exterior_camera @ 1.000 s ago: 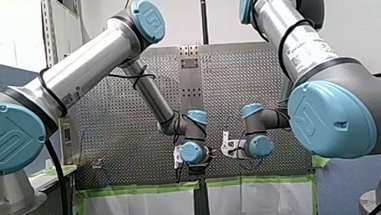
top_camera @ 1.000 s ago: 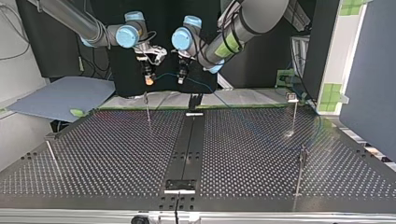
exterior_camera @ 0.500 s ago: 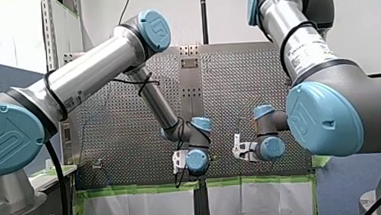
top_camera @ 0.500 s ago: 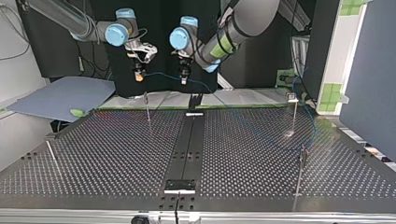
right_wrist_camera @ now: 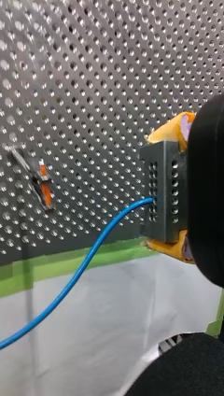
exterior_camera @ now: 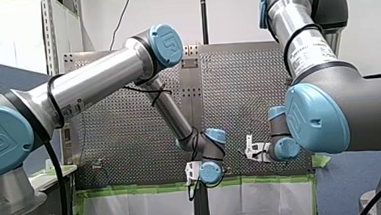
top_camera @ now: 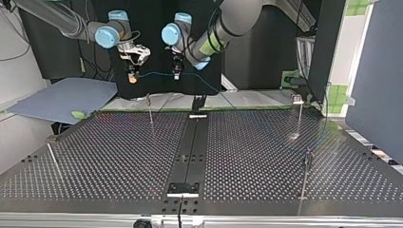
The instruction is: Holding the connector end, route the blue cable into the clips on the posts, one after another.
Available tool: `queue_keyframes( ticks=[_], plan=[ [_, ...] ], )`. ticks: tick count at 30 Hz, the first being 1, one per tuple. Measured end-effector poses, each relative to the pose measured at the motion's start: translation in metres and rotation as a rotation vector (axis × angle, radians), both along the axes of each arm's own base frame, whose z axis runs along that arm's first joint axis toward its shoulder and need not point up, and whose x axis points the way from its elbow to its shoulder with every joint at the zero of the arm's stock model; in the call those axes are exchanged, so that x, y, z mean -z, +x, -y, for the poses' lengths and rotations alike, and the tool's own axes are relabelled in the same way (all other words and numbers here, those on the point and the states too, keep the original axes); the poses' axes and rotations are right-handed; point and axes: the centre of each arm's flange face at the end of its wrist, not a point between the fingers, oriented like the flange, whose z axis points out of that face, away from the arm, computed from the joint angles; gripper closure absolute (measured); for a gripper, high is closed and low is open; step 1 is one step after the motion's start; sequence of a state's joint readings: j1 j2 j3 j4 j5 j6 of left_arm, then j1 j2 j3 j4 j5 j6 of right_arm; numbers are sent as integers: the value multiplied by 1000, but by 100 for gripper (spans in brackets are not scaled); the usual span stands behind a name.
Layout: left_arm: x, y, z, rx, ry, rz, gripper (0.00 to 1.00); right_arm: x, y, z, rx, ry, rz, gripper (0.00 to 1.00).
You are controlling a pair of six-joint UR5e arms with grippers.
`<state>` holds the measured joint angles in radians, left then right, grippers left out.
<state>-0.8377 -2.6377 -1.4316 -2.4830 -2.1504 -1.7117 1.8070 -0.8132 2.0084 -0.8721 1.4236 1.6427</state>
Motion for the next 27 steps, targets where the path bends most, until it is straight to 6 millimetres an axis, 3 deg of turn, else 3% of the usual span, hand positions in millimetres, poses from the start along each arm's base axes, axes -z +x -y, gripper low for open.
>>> queue_keyframes(
  ticks=[8,17,27],
  plan=[
    [-16,11,28,-20,-56,45,100,18,3,3,-17,-20,-18,100],
    [1,8,51,-3,-66,39,100,13,6,18,-26,-37,-5,100],
    [-27,28,78,-25,-145,104,100,12,3,25,-20,-55,-7,100]
  ],
)
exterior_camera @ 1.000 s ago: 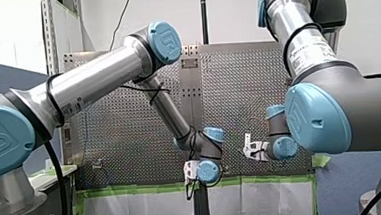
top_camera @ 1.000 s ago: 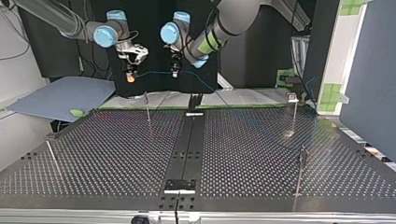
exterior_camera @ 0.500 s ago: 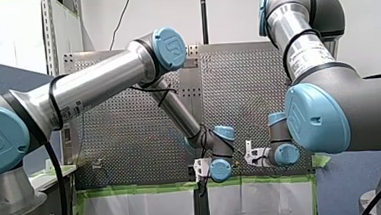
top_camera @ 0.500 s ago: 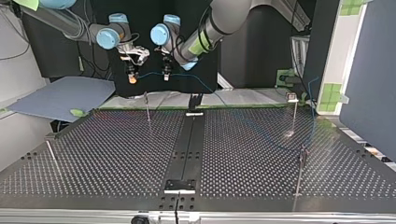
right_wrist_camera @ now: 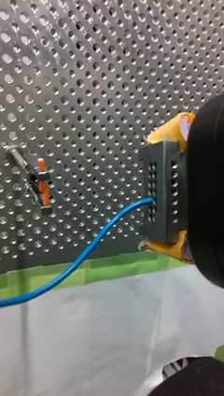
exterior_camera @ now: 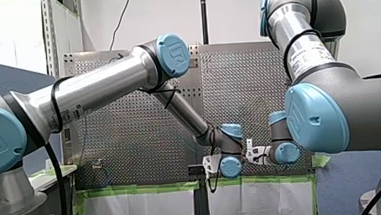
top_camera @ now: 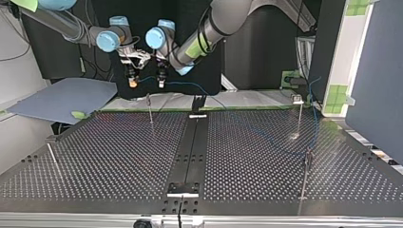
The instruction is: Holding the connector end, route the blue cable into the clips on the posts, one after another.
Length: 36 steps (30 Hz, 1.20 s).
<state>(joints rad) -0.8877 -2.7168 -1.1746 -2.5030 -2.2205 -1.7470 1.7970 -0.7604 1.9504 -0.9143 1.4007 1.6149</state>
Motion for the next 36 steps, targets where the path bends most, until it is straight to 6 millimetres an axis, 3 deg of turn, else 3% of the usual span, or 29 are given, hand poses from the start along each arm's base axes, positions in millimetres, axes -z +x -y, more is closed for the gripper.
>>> queue_keyframes(
  ticks=[9,17,24,36],
  plan=[
    [-4,2,5,-12,-16,20,100,3,-8,8,-9,1,28,100],
    [17,-2,6,5,-8,26,100,26,-24,18,15,25,29,100],
    [36,4,11,14,-4,20,100,22,-32,36,-4,3,48,100],
    [33,26,12,19,-59,34,100,16,-33,55,-66,-19,75,100]
  ],
)
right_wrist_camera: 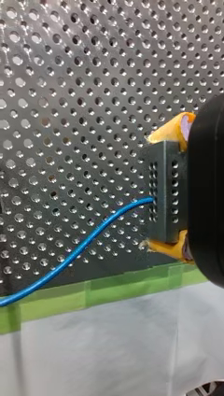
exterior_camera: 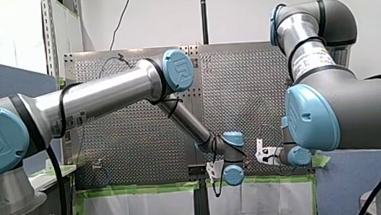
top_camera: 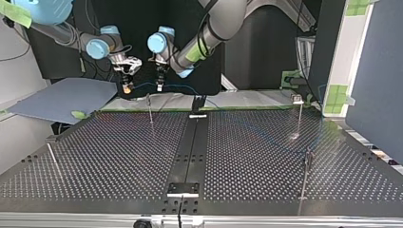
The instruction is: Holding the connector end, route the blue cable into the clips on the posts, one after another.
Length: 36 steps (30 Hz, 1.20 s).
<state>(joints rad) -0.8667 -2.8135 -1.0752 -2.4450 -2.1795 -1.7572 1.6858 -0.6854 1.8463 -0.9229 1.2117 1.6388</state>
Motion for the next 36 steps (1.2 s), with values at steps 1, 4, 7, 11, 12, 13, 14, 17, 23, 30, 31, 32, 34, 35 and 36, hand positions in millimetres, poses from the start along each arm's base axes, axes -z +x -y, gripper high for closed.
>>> queue_keyframes(
  ticks=[1,4,7,11,12,13,14,17,23,30,31,32,34,35,36],
  plan=[
    [0,1,0,2,-5,1,100,0,-1,1,-5,0,2,100],
    [-1,4,0,9,-13,5,100,-2,-4,5,-22,-2,11,100],
    [0,6,-1,14,-18,7,100,-3,-8,10,-39,-3,23,100],
    [7,10,0,21,-23,5,100,-7,-13,20,-53,-6,44,100],
    [11,10,1,24,-22,2,100,-8,-15,22,-54,-6,47,100],
    [14,10,2,26,-21,-3,100,-9,-16,24,-55,-6,49,100],
    [16,11,3,28,-23,-4,100,-9,-17,25,-58,-5,52,100],
    [15,16,7,32,-37,0,100,-9,-21,29,-65,-1,64,100],
    [5,31,11,33,-67,16,100,-11,-30,37,-62,3,77,100],
    [3,38,9,34,-74,19,100,-12,-31,41,-73,1,83,100],
    [3,38,8,34,-74,19,100,-13,-31,42,-74,0,84,100],
    [3,38,8,33,-74,19,100,-14,-31,44,-76,-2,85,100],
    [4,40,7,35,-75,19,100,-15,-31,46,-76,-4,87,100],
    [5,42,6,37,-75,19,100,-16,-31,47,-76,-6,90,100],
    [6,43,6,39,-75,18,100,-16,-31,48,-75,-7,91,100]
  ],
)
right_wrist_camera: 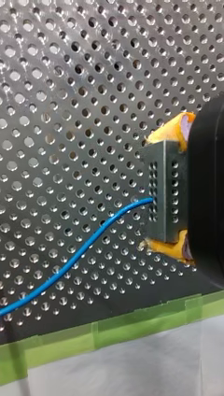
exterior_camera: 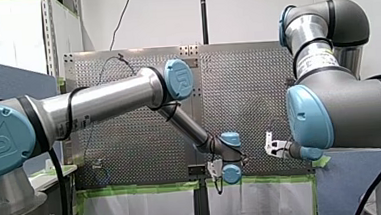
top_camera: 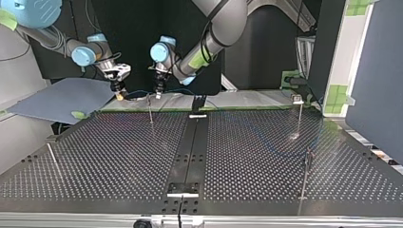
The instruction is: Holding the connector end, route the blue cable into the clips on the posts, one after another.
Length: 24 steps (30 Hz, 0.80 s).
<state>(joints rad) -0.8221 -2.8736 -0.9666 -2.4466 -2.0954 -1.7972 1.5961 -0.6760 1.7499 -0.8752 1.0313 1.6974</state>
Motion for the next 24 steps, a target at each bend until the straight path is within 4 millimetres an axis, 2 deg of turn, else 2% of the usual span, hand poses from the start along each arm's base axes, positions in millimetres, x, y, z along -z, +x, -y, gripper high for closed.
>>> queue_keyframes(
  ticks=[8,16,24],
  plan=[
    [25,4,0,8,-8,-30,100,-3,-4,8,7,-8,7,100],
    [26,17,-7,1,-16,-30,100,-4,-4,10,8,-15,4,100],
    [21,19,-4,16,-23,-25,100,-5,-3,12,6,-22,2,100]
  ],
)
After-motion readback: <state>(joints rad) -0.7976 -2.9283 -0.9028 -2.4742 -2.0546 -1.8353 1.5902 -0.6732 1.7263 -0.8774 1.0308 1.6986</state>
